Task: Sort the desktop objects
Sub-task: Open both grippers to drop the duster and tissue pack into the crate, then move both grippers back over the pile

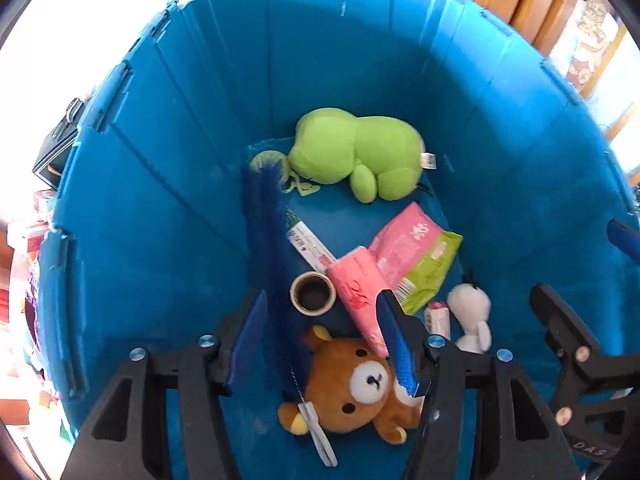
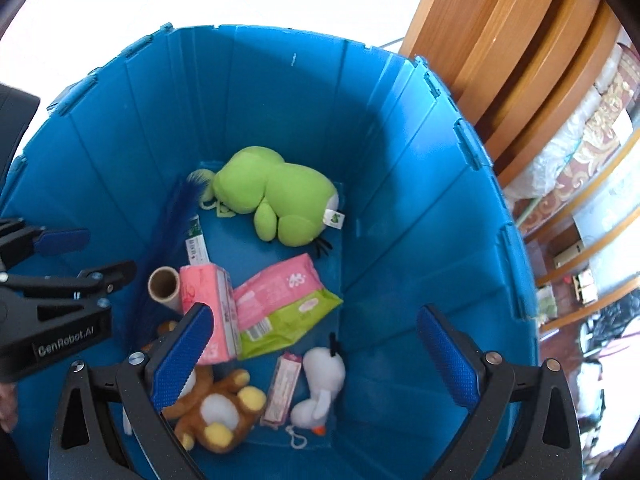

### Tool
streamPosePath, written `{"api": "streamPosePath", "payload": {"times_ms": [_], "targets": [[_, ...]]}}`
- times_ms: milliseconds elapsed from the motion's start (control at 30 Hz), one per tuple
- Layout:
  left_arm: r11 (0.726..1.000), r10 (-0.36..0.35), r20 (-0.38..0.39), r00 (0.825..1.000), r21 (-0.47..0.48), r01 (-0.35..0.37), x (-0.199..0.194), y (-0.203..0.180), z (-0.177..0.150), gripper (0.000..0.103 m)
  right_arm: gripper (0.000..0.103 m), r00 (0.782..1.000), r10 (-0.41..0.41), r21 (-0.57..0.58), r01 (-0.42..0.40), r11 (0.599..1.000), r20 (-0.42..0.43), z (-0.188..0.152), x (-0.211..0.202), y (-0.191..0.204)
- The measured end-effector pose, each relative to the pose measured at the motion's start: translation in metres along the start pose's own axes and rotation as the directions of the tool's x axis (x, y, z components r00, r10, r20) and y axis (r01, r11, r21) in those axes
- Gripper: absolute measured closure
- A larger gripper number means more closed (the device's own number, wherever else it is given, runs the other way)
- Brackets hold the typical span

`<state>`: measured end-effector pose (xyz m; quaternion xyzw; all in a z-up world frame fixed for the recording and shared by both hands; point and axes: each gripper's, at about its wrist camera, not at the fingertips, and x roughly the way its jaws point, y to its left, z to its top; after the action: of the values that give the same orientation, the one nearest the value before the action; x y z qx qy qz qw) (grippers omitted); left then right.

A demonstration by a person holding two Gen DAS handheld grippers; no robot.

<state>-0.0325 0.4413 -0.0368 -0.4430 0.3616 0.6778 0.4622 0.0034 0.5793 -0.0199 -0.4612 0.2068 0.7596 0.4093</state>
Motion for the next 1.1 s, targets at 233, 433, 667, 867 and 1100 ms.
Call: {"api": "streamPosePath", "payload": {"times_ms": [233,433,667,867,1100], "targets": [[0.995,-0.069,0.080,0.994,0.072,0.064,-0.044,-0.004,-0.027,0.047,0.000,0.999,0.005,-0.010,-0.004,1.000,0.032,-0.020,-0.032,0.004],[0.987,-0.114,0.170,0.979,0.131,0.092,-0.085,0.002,-0.060,0.047,0.000,0.997,0.024,0.003,-0.024,1.000,0.077,-0.037,-0.060,0.018],[0.991,-0.105,0.333,0.937,0.111,0.072,-0.123,0.034,-0.104,0.047,0.000,0.983,0.084,0.001,-0.085,0.996,0.161,-0.056,-0.094,0.052],[0.998,-0.064,0.442,0.895,0.054,0.045,-0.132,0.087,-0.142,0.047,0.000,0.973,0.102,-0.005,-0.104,0.995,0.207,-0.065,-0.111,0.090],[0.999,0.011,0.509,0.861,-0.045,0.014,-0.136,0.170,-0.180,0.047,0.000,0.945,0.119,-0.002,-0.124,0.992,0.306,-0.057,-0.143,0.137]]}}
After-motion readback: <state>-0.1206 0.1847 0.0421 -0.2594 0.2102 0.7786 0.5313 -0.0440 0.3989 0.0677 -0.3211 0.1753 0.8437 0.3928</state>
